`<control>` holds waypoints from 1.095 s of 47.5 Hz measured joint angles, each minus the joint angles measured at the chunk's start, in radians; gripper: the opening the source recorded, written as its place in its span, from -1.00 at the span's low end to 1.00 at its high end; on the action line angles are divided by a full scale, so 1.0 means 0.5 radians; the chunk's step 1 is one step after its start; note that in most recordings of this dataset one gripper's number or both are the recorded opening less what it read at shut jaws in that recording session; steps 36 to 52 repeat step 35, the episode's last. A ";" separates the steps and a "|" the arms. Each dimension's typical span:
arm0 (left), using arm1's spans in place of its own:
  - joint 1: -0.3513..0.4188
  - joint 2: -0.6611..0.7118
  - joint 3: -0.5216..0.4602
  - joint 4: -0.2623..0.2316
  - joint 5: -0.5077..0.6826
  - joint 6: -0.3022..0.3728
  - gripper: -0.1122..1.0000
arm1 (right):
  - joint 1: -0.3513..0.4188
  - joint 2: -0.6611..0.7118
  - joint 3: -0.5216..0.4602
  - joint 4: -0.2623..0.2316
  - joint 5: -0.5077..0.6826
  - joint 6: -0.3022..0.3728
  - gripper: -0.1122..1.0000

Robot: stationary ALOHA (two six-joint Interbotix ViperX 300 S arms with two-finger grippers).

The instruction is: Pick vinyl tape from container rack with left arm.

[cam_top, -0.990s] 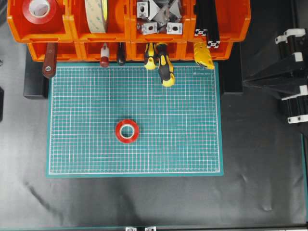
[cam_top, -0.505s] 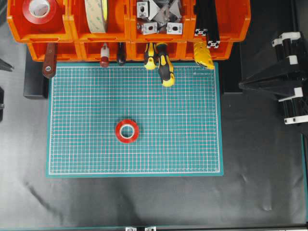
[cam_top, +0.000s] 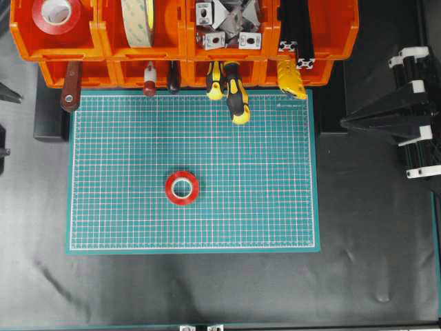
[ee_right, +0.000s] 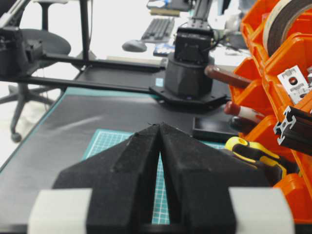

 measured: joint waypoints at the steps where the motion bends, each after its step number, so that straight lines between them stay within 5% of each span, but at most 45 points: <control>1: 0.000 0.000 0.003 0.000 0.003 0.003 0.73 | 0.000 0.000 -0.003 0.000 0.000 0.000 -0.80; 16: 0.012 -0.009 0.009 0.000 0.000 -0.009 0.73 | 0.009 0.003 0.000 0.000 0.009 0.083 -0.80; 31: 0.015 -0.061 0.077 0.000 0.000 -0.018 0.73 | 0.028 0.003 0.000 0.000 0.015 0.307 -0.80; 52: 0.021 -0.074 0.080 0.000 0.000 -0.018 0.73 | 0.028 0.003 0.000 0.000 0.015 0.313 -0.80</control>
